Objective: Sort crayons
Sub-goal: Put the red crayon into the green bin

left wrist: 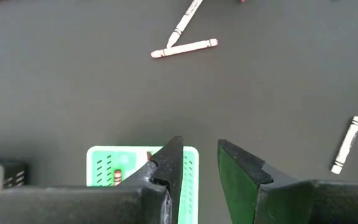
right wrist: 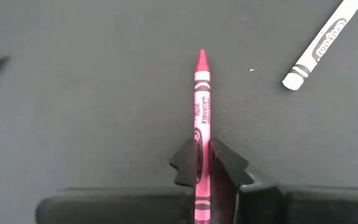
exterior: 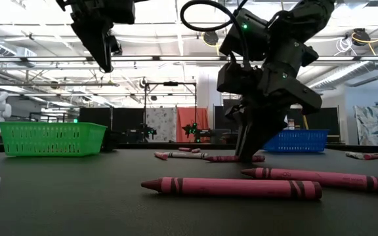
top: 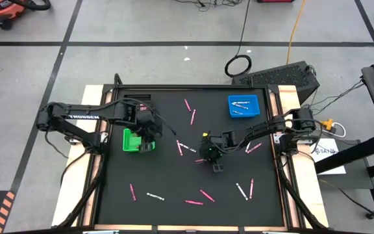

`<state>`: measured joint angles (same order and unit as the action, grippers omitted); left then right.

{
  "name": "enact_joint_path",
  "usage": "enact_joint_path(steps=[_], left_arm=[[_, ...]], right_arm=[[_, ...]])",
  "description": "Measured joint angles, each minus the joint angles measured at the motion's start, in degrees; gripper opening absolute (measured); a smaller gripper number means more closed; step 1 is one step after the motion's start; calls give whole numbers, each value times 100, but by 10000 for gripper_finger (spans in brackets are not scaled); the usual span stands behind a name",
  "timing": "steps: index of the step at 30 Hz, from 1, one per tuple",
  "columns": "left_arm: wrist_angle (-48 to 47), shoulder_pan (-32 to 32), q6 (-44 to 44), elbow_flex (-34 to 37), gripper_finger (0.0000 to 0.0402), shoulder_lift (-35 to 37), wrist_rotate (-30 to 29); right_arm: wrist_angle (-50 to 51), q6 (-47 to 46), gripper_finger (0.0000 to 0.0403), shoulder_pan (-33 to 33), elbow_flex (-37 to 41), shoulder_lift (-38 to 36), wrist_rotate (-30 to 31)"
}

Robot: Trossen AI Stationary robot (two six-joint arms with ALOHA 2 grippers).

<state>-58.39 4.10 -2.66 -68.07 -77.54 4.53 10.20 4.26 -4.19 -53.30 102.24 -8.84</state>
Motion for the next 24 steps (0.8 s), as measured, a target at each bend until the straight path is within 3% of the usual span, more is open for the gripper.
enact_joint_path(steps=[14,24], left_arm=[[344,-13,2,2,97,0,-174],[1411,-38,39,472,97,-7,-176]], right_arm=[[118,-154,3,0,11,-100,-15],[158,-526,2,-7,33,-1176,-21]])
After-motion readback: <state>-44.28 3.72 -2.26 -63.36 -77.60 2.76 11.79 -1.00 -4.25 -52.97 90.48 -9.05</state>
